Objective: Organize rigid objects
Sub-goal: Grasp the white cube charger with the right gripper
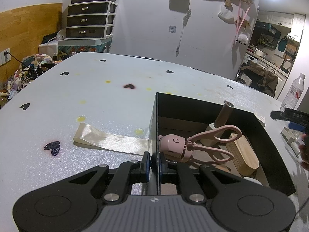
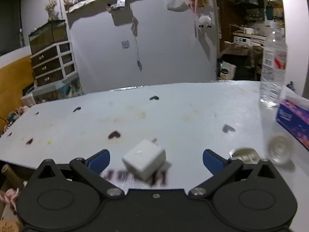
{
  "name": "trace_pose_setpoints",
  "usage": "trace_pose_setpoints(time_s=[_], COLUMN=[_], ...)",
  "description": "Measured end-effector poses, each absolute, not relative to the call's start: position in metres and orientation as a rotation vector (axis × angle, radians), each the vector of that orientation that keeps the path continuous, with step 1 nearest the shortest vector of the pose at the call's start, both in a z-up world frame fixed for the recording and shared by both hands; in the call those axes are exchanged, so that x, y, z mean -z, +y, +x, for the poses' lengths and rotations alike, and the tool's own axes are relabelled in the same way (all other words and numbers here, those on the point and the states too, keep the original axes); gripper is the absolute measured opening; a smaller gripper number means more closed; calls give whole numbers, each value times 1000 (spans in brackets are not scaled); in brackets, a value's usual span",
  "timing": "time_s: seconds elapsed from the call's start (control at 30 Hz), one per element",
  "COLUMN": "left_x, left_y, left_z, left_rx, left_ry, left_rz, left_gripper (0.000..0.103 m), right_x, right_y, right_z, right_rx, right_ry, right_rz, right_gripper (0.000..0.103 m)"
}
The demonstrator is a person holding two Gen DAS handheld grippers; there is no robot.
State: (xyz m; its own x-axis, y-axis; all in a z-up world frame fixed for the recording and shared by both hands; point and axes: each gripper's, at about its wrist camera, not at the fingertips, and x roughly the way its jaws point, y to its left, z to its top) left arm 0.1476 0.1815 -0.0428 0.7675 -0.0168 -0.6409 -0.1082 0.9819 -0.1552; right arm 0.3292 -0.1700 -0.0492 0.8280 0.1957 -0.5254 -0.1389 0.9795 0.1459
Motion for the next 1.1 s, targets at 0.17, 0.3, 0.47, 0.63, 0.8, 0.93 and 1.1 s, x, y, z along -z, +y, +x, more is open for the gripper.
trace_pose_setpoints(time_s=[0.17, 0.3, 0.47, 0.63, 0.8, 0.93, 1.1], left_x=[43, 44, 44, 44, 45, 45, 45], left_y=[181, 184, 186, 184, 183, 183, 183], left_z=[148, 148, 150, 151, 152, 152, 152], left_rx=[-50, -54, -59, -64, -64, -64, -64], left_ry=[696, 699, 702, 705, 705, 705, 705], left_rz=[-187, -186, -181, -178, -177, -177, -178], left_gripper=[9, 9, 9, 8, 8, 8, 9], right_x=[60, 69, 73, 73, 71, 77, 81], right_y=[-170, -163, -152, -143, -139, -133, -136], right_z=[358, 374, 372, 357, 352, 360, 361], right_rx=[-309, -380, -474, -512, -494, -405, -355], right_ry=[578, 601, 618, 636, 654, 691, 686], right_rz=[85, 58, 42, -19, -42, -82, -82], right_gripper=[103, 103, 102, 102, 92, 66, 56])
